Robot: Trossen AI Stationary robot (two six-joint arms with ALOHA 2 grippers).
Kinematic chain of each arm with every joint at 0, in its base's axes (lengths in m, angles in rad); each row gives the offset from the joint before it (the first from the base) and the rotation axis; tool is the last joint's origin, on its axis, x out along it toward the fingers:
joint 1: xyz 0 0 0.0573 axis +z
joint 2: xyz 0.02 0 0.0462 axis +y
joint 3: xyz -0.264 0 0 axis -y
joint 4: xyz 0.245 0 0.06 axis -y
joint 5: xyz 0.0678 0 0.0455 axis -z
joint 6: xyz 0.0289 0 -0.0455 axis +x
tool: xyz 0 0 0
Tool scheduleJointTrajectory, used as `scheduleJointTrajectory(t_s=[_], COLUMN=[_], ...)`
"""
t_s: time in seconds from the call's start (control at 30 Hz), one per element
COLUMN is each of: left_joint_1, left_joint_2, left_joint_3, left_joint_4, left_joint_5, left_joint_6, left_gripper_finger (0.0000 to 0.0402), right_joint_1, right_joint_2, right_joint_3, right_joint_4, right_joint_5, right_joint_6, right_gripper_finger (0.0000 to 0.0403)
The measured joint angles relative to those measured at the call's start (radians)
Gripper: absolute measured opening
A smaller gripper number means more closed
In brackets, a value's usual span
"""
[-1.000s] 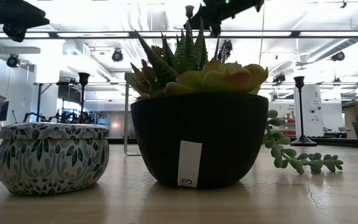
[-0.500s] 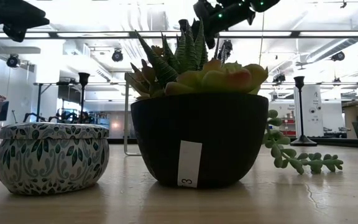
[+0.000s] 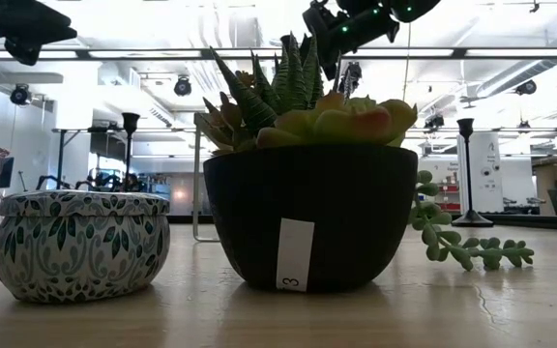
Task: Pick & Place candle stick holders
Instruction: Put the middle black candle holder on the shelf, then put the right black candle holder on the shelf
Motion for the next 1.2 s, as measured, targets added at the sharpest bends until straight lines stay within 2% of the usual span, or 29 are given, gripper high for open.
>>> scheduleJointTrajectory(t_s=[0.27,0.53,0.7,1.03,1.2], left_joint_1=[0.0,0.0,0.0,0.0,0.0], left_joint_2=[0.0,0.0,0.0,0.0,0.0], left_joint_3=[0.0,0.0,0.0,0.0,0.0], left_joint_4=[0.0,0.0,0.0,0.0,0.0], left_joint_5=[0.0,0.0,0.0,0.0,0.0], left_joint_6=[0.0,0.0,0.0,0.0,0.0], left_gripper_finger=[0.0131,0.0131,0.0131,0.0131,0.0131], right_joint_1=[0.0,0.0,-0.001,-0.018,-0.033], right_joint_2=[0.0,0.001,0.001,-0.03,-0.088], right_joint_3=[-0.004,-0.007,-0.007,-0.007,-0.006], right_joint_4=[0.006,-0.001,0.002,-0.068,-0.178], right_joint_5=[-0.001,0.003,0.003,0.007,0.013], right_joint_6=[-0.005,-0.003,-0.007,-0.028,-0.021], right_gripper_finger=[0.0013,0.0046,0.0086,0.0195,0.0217])
